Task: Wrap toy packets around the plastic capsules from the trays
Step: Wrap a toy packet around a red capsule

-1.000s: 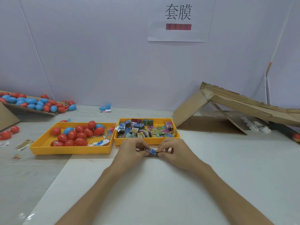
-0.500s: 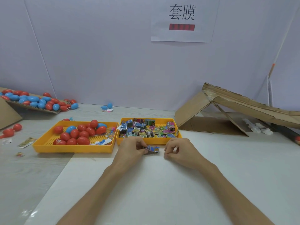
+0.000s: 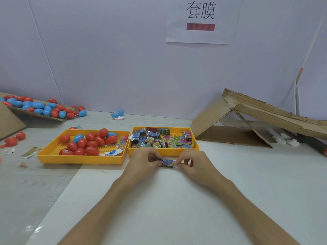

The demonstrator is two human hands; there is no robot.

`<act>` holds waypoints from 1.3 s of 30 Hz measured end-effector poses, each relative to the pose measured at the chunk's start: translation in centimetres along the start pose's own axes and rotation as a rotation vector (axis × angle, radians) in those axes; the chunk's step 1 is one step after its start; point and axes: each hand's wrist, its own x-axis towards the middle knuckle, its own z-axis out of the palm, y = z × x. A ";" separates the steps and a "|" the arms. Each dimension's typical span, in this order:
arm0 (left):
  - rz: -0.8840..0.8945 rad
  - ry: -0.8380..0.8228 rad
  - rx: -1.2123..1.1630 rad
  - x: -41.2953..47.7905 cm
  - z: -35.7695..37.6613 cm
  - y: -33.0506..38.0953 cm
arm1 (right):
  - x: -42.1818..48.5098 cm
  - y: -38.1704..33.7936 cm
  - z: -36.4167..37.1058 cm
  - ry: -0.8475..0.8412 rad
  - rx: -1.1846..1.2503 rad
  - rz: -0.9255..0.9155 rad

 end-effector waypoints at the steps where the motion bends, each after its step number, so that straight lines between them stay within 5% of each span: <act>1: 0.000 0.003 0.009 0.0 0.0 -0.1 | -0.1 0.1 -0.1 0.009 0.006 0.003; 23: 0.049 -0.085 0.001 0.3 -0.2 -0.2 | 0.3 0.0 0.7 -0.014 -0.030 -0.085; 32: 0.040 -0.030 0.026 0.5 0.4 -0.3 | 0.5 -0.1 -1.8 -0.114 0.093 0.094; 39: 0.039 -0.007 0.038 0.4 0.0 -0.6 | 0.0 0.3 -2.4 0.000 0.133 0.108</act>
